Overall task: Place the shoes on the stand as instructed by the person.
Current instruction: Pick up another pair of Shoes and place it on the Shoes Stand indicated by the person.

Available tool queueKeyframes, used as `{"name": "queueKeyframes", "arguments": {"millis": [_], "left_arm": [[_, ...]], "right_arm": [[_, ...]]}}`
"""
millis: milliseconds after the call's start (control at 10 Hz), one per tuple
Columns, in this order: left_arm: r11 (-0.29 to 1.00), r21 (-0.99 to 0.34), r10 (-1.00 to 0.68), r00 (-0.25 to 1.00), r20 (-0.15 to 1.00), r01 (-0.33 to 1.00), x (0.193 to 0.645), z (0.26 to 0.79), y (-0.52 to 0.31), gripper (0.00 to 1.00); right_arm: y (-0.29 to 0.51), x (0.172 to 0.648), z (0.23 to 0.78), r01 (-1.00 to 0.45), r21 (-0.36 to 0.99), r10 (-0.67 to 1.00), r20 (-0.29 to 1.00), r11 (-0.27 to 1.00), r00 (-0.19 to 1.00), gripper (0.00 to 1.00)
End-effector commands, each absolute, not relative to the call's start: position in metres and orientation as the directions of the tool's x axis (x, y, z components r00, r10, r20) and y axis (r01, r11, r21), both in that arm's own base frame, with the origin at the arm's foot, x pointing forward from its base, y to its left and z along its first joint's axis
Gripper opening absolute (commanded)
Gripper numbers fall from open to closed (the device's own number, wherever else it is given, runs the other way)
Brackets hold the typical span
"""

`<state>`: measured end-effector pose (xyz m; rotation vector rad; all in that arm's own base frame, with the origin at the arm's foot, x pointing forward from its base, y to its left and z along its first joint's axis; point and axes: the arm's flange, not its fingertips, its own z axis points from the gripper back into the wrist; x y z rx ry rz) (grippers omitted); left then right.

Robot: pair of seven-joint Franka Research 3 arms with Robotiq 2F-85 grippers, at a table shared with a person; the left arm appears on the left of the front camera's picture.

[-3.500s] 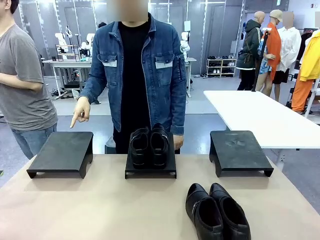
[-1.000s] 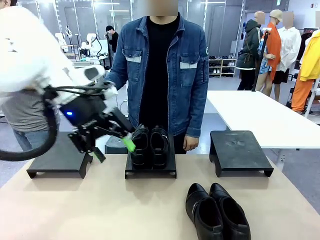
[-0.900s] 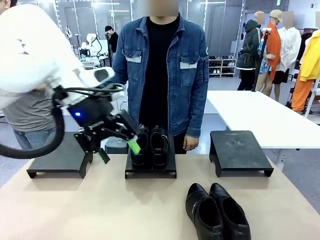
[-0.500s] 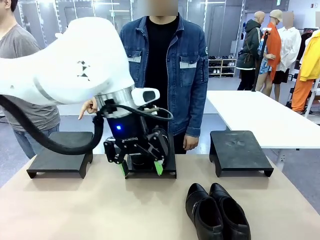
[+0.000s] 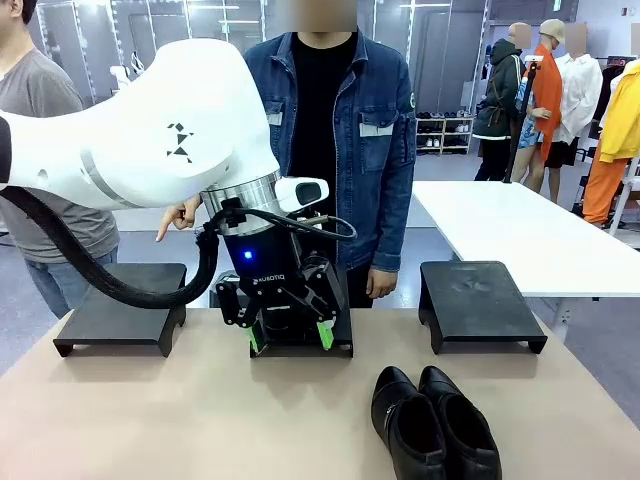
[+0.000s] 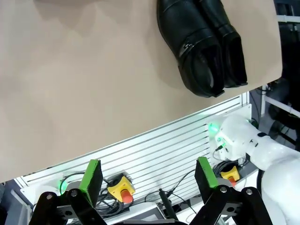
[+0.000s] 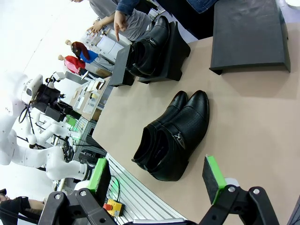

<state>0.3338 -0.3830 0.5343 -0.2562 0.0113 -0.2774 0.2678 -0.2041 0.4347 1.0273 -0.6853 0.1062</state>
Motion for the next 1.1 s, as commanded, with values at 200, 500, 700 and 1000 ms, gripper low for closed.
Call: {"name": "queueKeyframes", "arguments": {"millis": [200, 500, 700, 1000], "left_arm": [[0.933, -0.238, -0.271, 0.962, 0.028, 0.270, 0.332, 0.532, -0.383, 1.00], [0.968, -0.186, -0.156, 0.984, 0.085, 0.170, 0.305, 0.545, -0.423, 1.00], [0.970, -0.194, -0.144, 0.989, 0.025, 0.147, 0.290, 0.559, -0.463, 1.00], [0.997, -0.071, -0.003, 0.999, -0.037, 0.000, 0.296, 0.552, -0.519, 1.00]], "right_arm": [[-0.206, 0.268, 0.435, -0.411, 0.744, -0.228, 0.589, 0.526, 0.775, 1.00], [-0.206, 0.268, 0.435, -0.411, 0.744, -0.228, 0.589, 0.526, 0.775, 1.00], [-0.206, 0.268, 0.435, -0.411, 0.744, -0.228, 0.589, 0.526, 0.775, 1.00], [-0.206, 0.268, 0.435, -0.411, 0.744, -0.228, 0.589, 0.526, 0.775, 1.00]]}}
